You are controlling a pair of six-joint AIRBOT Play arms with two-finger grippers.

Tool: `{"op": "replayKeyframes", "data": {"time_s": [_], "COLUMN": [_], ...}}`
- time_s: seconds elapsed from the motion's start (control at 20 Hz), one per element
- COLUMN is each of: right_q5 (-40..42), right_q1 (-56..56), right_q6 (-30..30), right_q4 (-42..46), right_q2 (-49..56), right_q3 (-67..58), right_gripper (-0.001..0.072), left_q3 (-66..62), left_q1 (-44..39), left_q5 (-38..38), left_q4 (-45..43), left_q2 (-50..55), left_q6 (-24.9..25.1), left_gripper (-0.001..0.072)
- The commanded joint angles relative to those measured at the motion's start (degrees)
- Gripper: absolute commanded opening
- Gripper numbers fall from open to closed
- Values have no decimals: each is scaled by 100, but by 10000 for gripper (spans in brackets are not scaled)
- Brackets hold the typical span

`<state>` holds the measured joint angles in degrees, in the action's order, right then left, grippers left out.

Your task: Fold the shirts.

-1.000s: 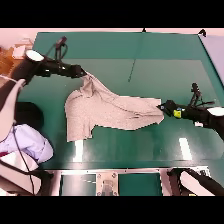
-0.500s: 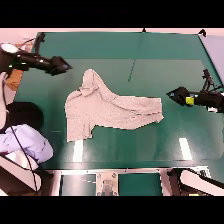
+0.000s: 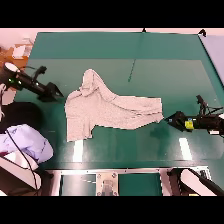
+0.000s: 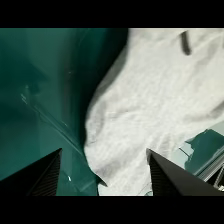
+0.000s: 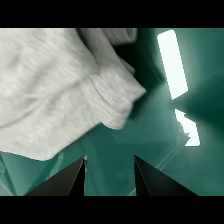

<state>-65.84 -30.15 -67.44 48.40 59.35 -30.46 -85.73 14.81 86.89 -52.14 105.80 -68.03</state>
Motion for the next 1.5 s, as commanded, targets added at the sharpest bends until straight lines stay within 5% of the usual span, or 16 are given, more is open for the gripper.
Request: {"op": "replayKeyframes", "data": {"time_s": [0.0, 0.15, 0.3, 0.7, 0.75, 0.9, 0.95, 1.0, 1.3, 1.45], "right_q5": [308, 522, 737, 1766, 1945, 2173, 2083, 1851, -103, -450], "right_q1": [-11, -11, -4, 1150, 1307, 1327, 1281, 1211, 1130, 1128], "right_q6": [-129, -293, -289, -280, -282, -282, -282, -280, -435, -634], "right_q4": [157, 160, 79, -562, -560, -549, -527, -507, -450, -446], "right_q2": [-101, -101, -101, 595, 756, 898, 896, 887, 164, -387], "right_q3": [304, 354, 474, 507, 459, 212, 72, -111, -2225, -3856], "right_gripper": [361, 415, 454, 469, 432, 143, 38, 12, 11, 11], "left_q3": [739, 866, 859, 514, 466, 258, 144, 2, -1364, -2271], "left_q1": [-164, -538, -831, -857, -857, -850, -852, -852, -852, -852], "left_q5": [-614, -1193, -1198, -828, -815, -651, -564, -459, -142, -304], "left_q4": [-79, 63, 232, 243, 243, 219, 205, 201, 461, 935], "left_q2": [4, 4, 2, -11, -13, -15, -15, -15, -883, -1766], "left_q6": [101, 101, 232, 247, 247, 251, 249, 249, 35, -83], "left_gripper": [609, 605, 26, 20, 20, 20, 20, 20, 19, 19]}}
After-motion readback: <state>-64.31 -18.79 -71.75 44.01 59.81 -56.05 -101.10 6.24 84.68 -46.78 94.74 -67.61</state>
